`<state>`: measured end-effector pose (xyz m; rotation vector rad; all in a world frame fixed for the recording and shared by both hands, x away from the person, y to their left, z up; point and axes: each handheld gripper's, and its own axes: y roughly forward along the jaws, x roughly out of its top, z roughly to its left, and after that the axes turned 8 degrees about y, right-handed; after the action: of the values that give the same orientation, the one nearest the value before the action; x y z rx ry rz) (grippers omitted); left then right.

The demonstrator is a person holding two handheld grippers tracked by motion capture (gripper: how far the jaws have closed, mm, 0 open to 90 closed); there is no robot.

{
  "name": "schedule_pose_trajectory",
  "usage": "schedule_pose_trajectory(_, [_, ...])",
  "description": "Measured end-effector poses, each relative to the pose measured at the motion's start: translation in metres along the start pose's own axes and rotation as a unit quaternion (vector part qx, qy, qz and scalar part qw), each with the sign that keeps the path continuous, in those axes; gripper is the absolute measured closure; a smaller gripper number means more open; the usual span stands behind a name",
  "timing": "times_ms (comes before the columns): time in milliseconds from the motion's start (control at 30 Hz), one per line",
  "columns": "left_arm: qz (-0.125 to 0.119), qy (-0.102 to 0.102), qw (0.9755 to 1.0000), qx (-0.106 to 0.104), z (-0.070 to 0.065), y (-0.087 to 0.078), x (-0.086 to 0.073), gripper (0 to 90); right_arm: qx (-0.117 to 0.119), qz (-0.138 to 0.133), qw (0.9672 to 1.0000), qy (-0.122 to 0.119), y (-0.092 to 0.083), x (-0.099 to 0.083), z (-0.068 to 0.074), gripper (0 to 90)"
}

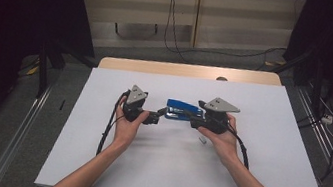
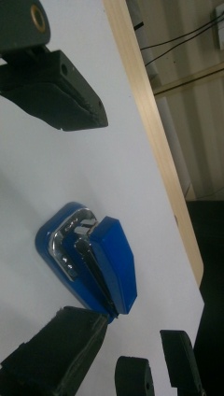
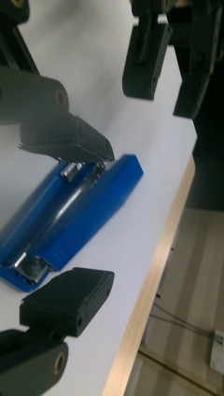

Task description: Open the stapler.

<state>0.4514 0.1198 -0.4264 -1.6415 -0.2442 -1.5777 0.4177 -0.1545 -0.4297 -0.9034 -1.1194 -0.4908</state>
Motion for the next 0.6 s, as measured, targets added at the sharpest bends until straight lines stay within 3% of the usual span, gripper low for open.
schedule_pose_trajectory(100, [0.011,0.004,0.9999,-0.008,0.0,0.0,-0.002,6.3,0.018,0.013,0.9996,-0.017,-0.002,0.0,0.004,42.4])
schedule_pose_trajectory(133, [0.018,0.002,0.9998,-0.008,0.001,0.0,-0.003,6.2,0.023,0.016,0.9992,-0.027,-0.003,0.001,0.007,47.9])
schedule_pose_trajectory(167, [0.018,0.002,0.9998,-0.008,0.001,0.0,-0.003,6.2,0.023,0.016,0.9992,-0.027,-0.003,0.001,0.007,47.9])
schedule_pose_trajectory(200, [0.026,0.004,0.9996,-0.008,0.001,-0.001,-0.004,6.2,0.033,0.011,0.9991,-0.026,-0.004,0.002,0.008,55.5])
schedule_pose_trajectory(267, [0.026,0.004,0.9996,-0.007,0.001,-0.002,-0.004,5.9,0.034,0.009,0.9991,-0.024,-0.004,0.002,0.009,57.9])
schedule_pose_trajectory(333, [0.023,-0.006,0.9997,-0.007,0.002,-0.002,-0.004,5.9,0.037,0.011,0.999,-0.025,-0.002,0.001,0.009,66.9])
schedule_pose_trajectory(500, [0.021,-0.007,0.9997,-0.01,0.002,-0.001,-0.004,5.9,0.033,0.015,0.9991,-0.024,0.004,0.0,0.009,72.9])
schedule_pose_trajectory(600, [0.018,-0.02,0.9996,-0.013,0.004,-0.001,-0.004,5.9,0.037,0.016,0.9989,-0.022,0.009,0.001,0.009,82.3])
